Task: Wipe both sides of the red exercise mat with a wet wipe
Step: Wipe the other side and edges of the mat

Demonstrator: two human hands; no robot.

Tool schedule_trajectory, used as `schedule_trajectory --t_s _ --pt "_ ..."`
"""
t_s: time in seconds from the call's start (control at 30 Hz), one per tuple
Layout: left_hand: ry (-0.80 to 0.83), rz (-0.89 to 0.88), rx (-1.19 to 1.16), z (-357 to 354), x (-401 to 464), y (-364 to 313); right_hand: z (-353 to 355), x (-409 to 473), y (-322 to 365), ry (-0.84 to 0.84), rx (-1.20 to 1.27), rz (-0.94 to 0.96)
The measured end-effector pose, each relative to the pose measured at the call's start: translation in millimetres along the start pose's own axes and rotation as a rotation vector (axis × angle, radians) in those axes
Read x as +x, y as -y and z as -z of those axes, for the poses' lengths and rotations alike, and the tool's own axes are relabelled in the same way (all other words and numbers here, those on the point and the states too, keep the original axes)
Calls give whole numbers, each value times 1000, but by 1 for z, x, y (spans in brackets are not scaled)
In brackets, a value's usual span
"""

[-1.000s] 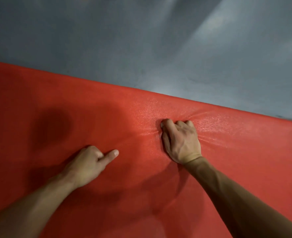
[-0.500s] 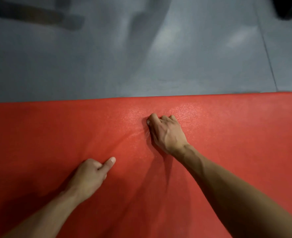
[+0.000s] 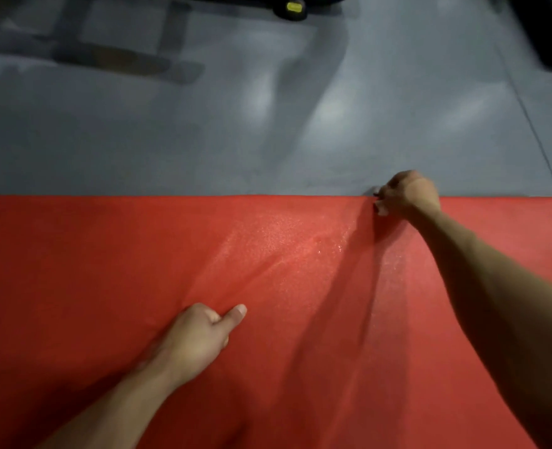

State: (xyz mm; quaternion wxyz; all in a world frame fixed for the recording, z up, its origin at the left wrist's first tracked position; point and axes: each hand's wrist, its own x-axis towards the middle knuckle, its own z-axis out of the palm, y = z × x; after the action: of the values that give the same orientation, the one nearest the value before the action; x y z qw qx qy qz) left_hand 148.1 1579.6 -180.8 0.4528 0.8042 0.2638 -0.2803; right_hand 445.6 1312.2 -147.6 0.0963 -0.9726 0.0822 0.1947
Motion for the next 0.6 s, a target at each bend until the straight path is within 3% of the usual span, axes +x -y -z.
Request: schedule_trajectory --t_s 0.2,0.3,0.43,0.5,0.6 --pt "-16 -17 -21 -3 -3 1 -54 -53 101 22 -36 285" --pt "-21 -26 -5 0 -2 1 -32 -45 70 24 -98 209" --pt "-31 -22 0 -2 -3 -2 13 -28 -19 -66 -99 -69" --pt "-31 -16 4 -2 -2 -2 6 -29 -27 -140 -79 -49" --pt "-36 -15 2 -4 -2 0 -31 -36 24 -173 -79 122"
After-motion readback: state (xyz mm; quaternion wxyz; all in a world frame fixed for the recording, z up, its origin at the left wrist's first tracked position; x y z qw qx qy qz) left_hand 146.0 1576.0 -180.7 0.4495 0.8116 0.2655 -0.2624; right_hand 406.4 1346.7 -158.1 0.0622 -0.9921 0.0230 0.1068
